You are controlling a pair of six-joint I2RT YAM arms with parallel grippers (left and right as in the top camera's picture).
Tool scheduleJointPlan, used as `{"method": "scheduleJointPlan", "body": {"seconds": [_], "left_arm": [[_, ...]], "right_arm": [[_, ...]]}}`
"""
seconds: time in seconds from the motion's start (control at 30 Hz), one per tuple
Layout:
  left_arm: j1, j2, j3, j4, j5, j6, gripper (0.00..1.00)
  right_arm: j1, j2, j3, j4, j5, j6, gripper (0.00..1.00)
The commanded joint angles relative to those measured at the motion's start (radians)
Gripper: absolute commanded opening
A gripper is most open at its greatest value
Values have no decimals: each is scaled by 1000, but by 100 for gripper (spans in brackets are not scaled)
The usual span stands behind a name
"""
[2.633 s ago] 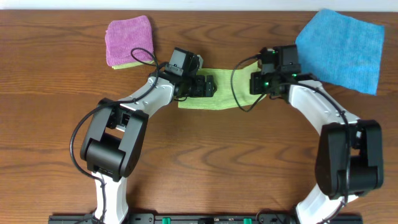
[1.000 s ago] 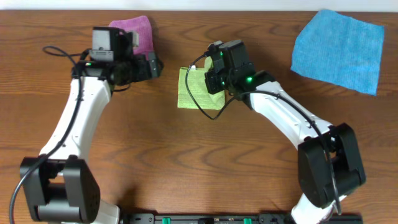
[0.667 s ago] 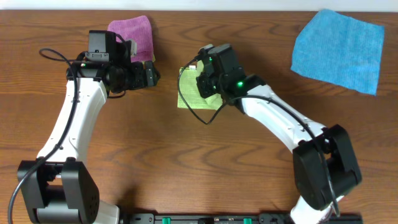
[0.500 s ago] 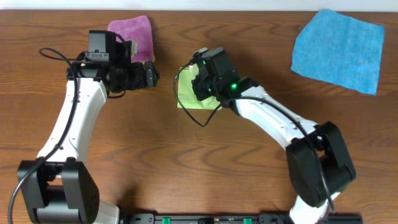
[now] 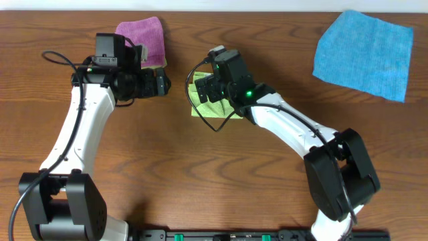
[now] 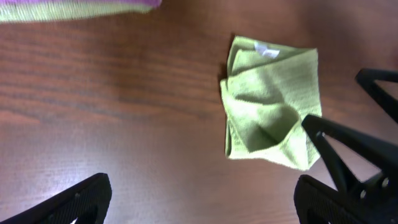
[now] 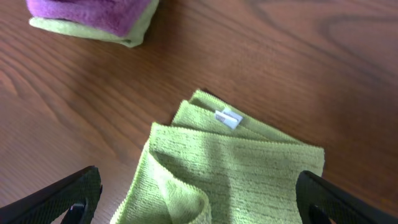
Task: Fold the cloth
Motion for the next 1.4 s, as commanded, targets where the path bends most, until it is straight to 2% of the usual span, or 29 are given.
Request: {"method": "scheduleJointPlan", "body": {"seconds": [0.0,0.1,0.2,0.33,0.43,0.53,0.57,0.63,0.8,0.93,1.2,1.3,1.37], "left_arm": [[5,-8,14,-45,-3,39,95],[5,-8,14,-101,37,79,95],[3,-8,13,-127,188,130,95],[-19,-7,13,-139,338,137,95],[-53,-7,13,-140,336,138,95],[-85,-7,13,-122,321,140,95],[-97,-7,13,-112,305,140,95],[-98,-7,13,-105,305,140,95],[-95,-7,13,-96,282,140,95],[-95,-7,13,-94,280,141,95],[-21,-8,13,-95,283,189,95],[36,-8,13,-106,284,190,95],[68,-8,13,-116,284,190,95]], "right_arm": [[8,-23,15,-49,19,70,99],[2,-35,15,-84,16,51,99],[-38,-24,15,-118,-94,27,99],[-109,-1,15,-177,-182,27,99],[-155,-1,15,-167,-242,-10,99],[-204,-1,15,-159,-491,-107,96],[-212,1,15,-196,-572,-146,95],[-208,3,15,-273,-612,-206,95],[-166,7,15,-354,-575,-306,94],[-130,16,15,-333,-446,-342,91],[-91,92,15,-298,-359,-426,86],[-89,92,15,-237,-346,-426,80],[-89,92,16,-216,-346,-425,67]]}}
